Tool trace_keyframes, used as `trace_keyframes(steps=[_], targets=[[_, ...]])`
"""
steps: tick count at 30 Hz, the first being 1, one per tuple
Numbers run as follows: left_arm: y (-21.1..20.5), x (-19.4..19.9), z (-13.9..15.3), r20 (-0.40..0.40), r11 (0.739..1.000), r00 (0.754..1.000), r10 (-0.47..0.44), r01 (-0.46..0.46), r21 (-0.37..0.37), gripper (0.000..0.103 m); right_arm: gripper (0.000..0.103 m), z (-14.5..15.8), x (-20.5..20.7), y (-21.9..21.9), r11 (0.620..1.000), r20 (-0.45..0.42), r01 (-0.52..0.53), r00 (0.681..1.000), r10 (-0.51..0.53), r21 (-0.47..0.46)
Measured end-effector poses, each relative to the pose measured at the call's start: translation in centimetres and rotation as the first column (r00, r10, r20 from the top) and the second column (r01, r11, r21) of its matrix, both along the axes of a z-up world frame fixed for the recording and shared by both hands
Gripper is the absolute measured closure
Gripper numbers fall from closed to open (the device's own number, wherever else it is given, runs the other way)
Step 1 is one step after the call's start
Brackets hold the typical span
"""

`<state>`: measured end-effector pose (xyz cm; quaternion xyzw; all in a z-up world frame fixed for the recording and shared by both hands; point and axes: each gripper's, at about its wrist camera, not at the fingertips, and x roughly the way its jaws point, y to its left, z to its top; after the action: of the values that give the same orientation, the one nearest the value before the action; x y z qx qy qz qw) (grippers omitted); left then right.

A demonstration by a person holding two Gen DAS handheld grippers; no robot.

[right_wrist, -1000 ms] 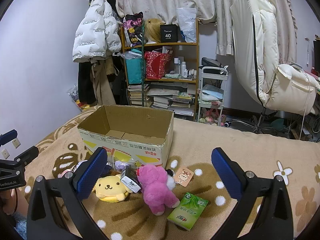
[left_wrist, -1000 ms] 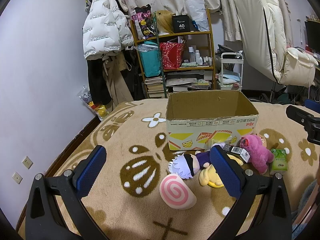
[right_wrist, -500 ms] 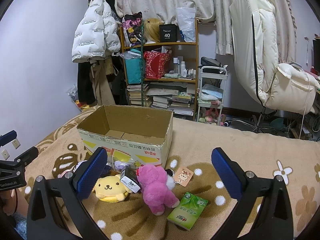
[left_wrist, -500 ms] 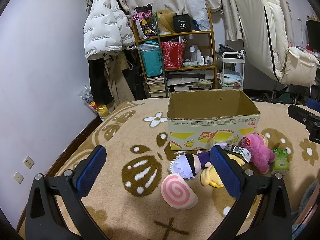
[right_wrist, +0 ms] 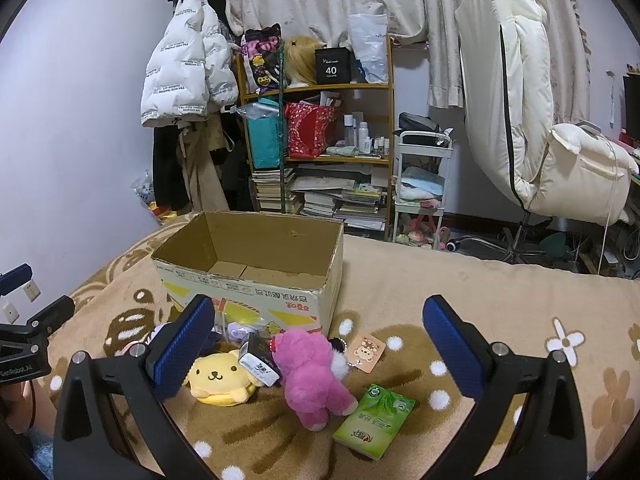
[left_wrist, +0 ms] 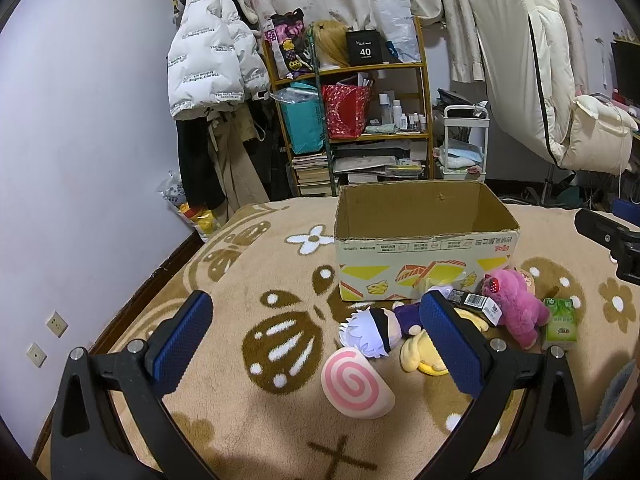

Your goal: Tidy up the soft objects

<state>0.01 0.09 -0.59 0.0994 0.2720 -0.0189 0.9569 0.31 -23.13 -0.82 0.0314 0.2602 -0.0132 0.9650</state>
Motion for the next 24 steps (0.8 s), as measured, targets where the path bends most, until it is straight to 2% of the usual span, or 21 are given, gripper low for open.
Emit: trace_keyframes(steps=[24], targets=[[-0.2,0.06,-0.32,-0.003,1.0,1.0,-0.004,0.004,0.008,0.001,0.0,0.06,-0.02,0.0,1.0,0.0,0.0,1.0,0.0,0.003]])
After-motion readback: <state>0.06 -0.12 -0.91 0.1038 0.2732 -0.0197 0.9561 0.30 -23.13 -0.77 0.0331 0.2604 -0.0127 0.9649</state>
